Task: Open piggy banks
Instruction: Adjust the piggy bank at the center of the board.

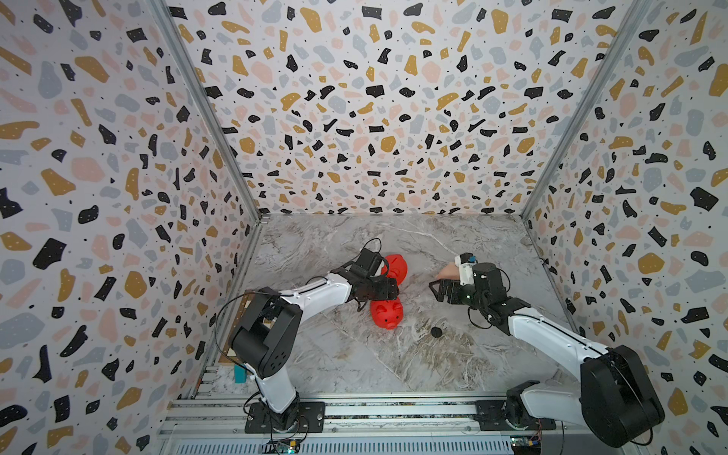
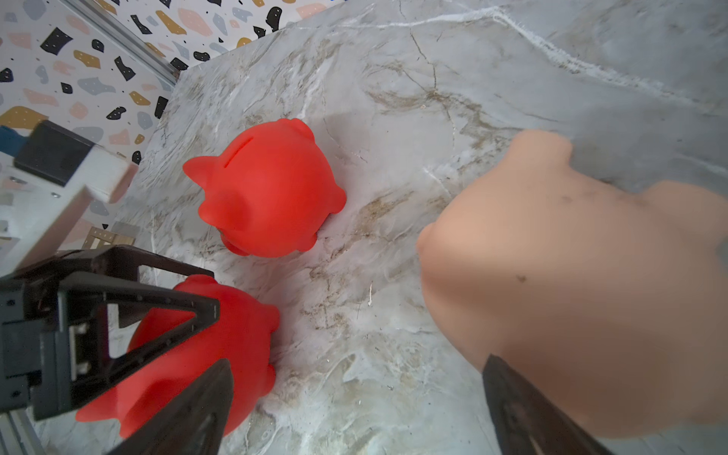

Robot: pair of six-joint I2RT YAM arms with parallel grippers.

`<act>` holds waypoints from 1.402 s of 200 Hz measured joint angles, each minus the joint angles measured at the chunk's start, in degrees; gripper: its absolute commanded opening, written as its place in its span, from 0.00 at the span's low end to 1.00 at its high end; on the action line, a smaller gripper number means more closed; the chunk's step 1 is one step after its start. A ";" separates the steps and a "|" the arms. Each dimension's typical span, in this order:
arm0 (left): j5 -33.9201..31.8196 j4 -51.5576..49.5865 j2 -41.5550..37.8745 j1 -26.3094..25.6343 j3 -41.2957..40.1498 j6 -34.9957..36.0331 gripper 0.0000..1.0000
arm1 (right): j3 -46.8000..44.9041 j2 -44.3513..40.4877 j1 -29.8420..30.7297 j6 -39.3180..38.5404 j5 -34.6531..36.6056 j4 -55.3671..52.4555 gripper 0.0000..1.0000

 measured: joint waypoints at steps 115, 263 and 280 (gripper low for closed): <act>-13.64 5.46 -20.65 -7.89 -13.73 -8.57 0.99 | -7.80 -6.23 8.66 0.33 1.81 2.14 0.56; -25.97 29.73 -14.95 -13.00 -25.70 -22.21 0.99 | -7.87 3.85 21.59 3.34 4.33 10.32 0.38; -24.87 30.77 -12.46 -12.92 -24.20 -20.92 0.99 | -7.89 3.15 22.05 3.45 4.55 10.32 0.38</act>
